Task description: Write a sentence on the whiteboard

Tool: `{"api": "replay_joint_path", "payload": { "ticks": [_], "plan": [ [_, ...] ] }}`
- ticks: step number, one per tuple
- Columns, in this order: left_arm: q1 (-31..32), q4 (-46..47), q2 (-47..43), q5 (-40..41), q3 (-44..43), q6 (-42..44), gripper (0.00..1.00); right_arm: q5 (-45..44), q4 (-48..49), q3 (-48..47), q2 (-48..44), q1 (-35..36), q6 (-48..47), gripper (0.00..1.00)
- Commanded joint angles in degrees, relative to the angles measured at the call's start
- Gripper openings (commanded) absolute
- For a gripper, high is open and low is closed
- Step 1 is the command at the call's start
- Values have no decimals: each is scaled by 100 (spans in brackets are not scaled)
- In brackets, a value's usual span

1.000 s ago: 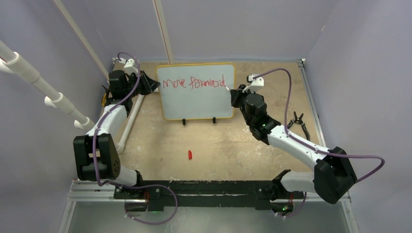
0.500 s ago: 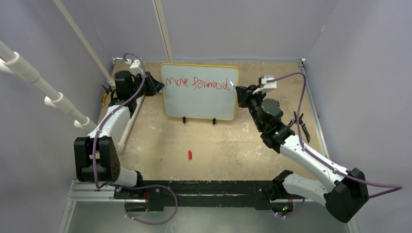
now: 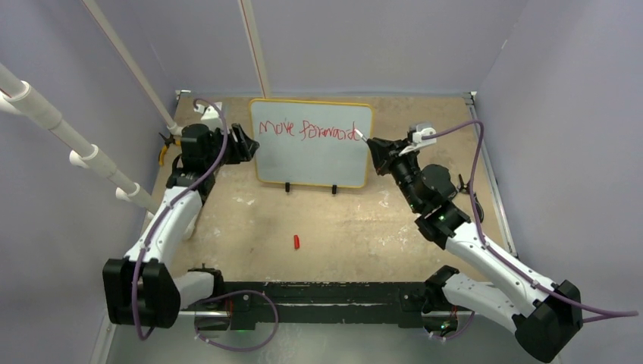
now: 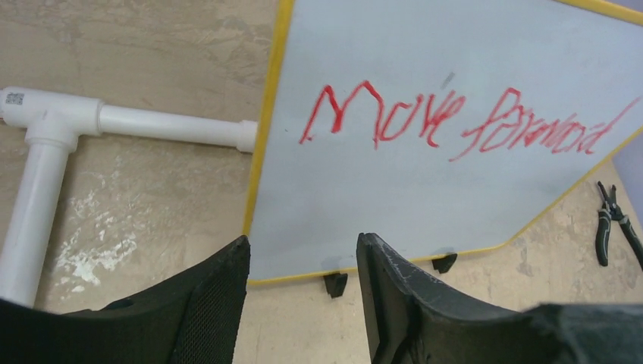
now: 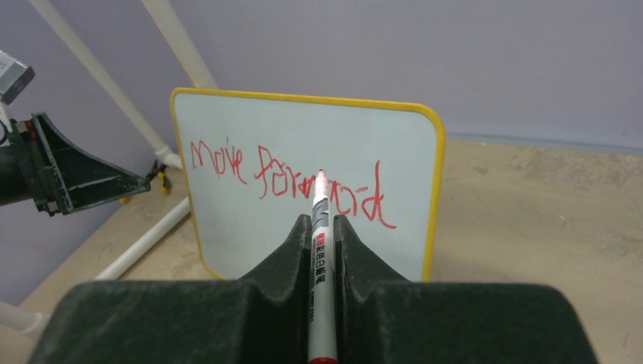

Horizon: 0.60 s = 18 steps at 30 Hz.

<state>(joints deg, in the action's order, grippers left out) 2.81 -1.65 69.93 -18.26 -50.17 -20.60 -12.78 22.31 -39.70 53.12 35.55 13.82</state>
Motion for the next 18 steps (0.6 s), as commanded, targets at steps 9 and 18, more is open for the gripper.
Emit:
{"api": "replay_joint_path", "payload": {
  "ticks": [9, 18],
  "plan": [
    [1186, -757, -1239, 1338, 607, -728, 55, 366, 653, 333, -325, -24, -345, 0],
    [2751, -176, -430, 2451, 781, -1231, 54, 418, 723, 473, -522, -23, -328, 0]
  ]
}}
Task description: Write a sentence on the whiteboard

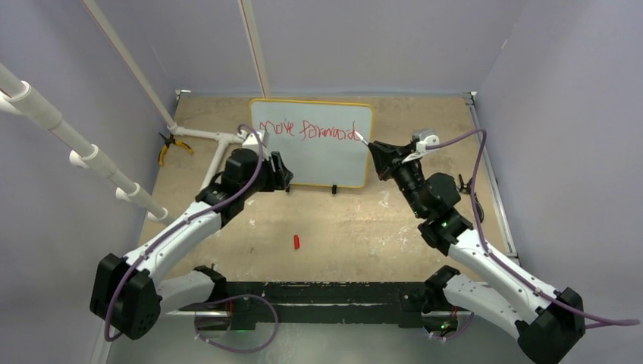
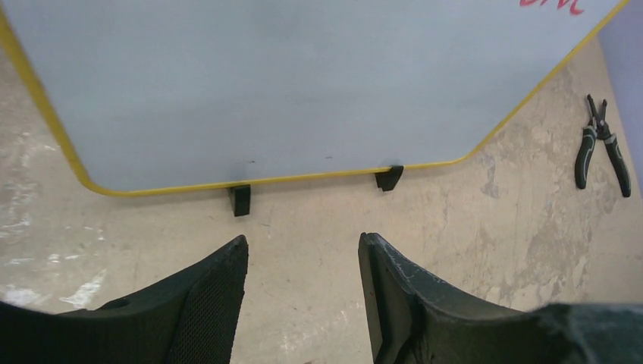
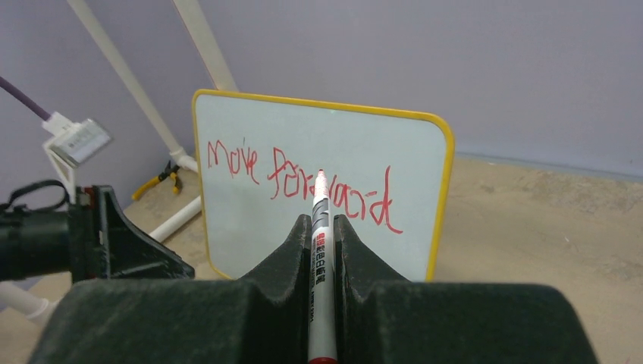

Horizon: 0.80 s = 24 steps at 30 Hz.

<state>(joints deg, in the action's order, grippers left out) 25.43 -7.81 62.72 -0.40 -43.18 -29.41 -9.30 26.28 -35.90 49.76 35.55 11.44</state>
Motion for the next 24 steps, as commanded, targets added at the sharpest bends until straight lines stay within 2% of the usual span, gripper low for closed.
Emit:
{"api": "replay_joint_path", "payload": {
  "ticks": [1, 9, 18, 24],
  "plan": [
    [622, 518, 386, 771, 101, -393, 54, 58, 320, 113, -221, -22, -77, 0],
    [1470, 951, 1168, 1671, 123, -515, 54, -2, 345, 244, -379, -24, -20, 0],
    [1589, 1436, 1935, 1641, 105, -736, 51, 33, 430, 298, -302, -22, 7, 0],
    [1663, 1092, 1950, 2259, 131, -781, 49, 10, 430, 303, -276, -22, 7, 0]
  ]
}}
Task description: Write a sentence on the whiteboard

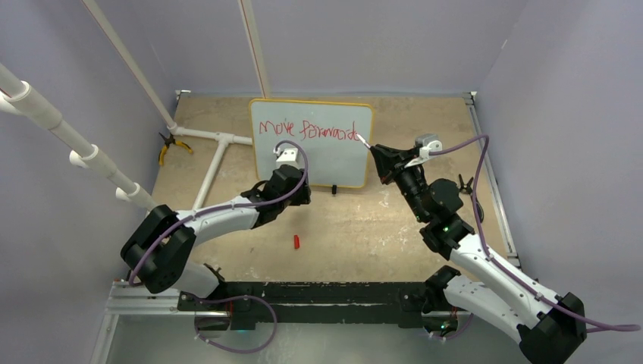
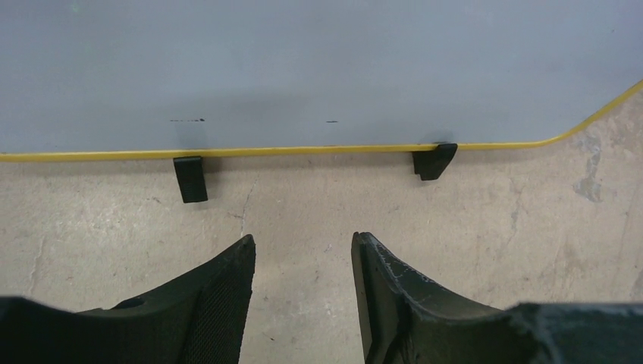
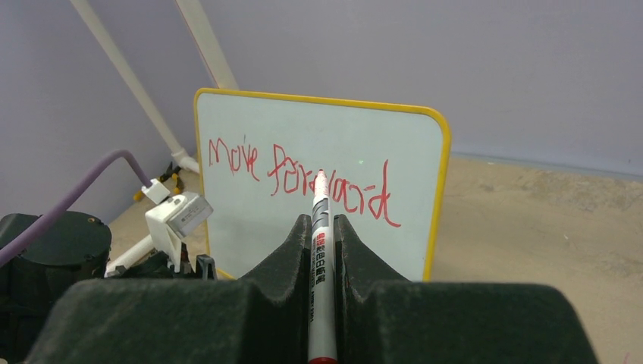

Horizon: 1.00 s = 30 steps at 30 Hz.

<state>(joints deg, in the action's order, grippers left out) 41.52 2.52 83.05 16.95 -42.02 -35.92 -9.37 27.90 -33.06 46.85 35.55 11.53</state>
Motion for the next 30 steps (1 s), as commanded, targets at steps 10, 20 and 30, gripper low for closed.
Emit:
{"api": "replay_joint_path", "payload": {
  "ticks": [10, 20, 30],
  "plan": [
    [-2, 7, 15, 1122, 220, -83, 47, 57, 238, -21, 46, -27, 7, 0],
    [-300, 538, 538, 1090, 280, -76, 40, 73, 193, -27, 17, -22, 34, 0],
    [-334, 1153, 954, 1272, 299, 188, 36, 53, 189, -75, 76, -22, 43, 0]
  ]
}}
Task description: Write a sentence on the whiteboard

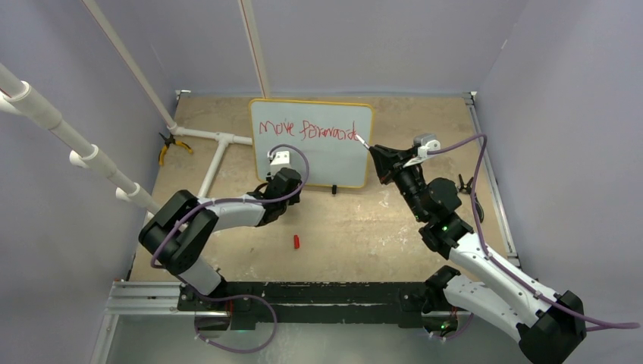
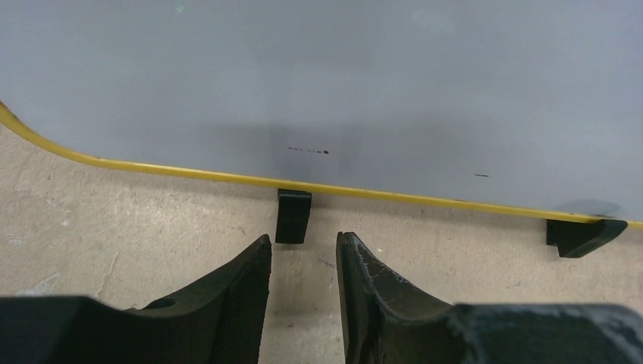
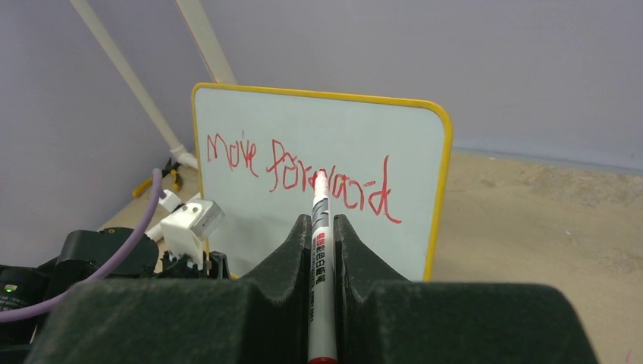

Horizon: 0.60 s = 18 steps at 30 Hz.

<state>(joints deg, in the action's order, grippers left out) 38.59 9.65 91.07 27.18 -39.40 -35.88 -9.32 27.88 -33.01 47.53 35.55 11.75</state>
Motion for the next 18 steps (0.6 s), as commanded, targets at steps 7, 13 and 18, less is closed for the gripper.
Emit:
{"api": "replay_joint_path", "payload": {
  "ticks": [7, 13, 18],
  "plan": [
    [-38, 574, 353, 469, 31, 345, 26, 52, 207, -91, 45, -22, 21, 0],
    [43, 585, 459, 499, 35, 309, 3, 62, 233, -90, 94, -22, 38, 0],
    [186, 560, 537, 498, 55, 60, 0, 83, 245, -82, 97, -27, 47, 0]
  ]
}}
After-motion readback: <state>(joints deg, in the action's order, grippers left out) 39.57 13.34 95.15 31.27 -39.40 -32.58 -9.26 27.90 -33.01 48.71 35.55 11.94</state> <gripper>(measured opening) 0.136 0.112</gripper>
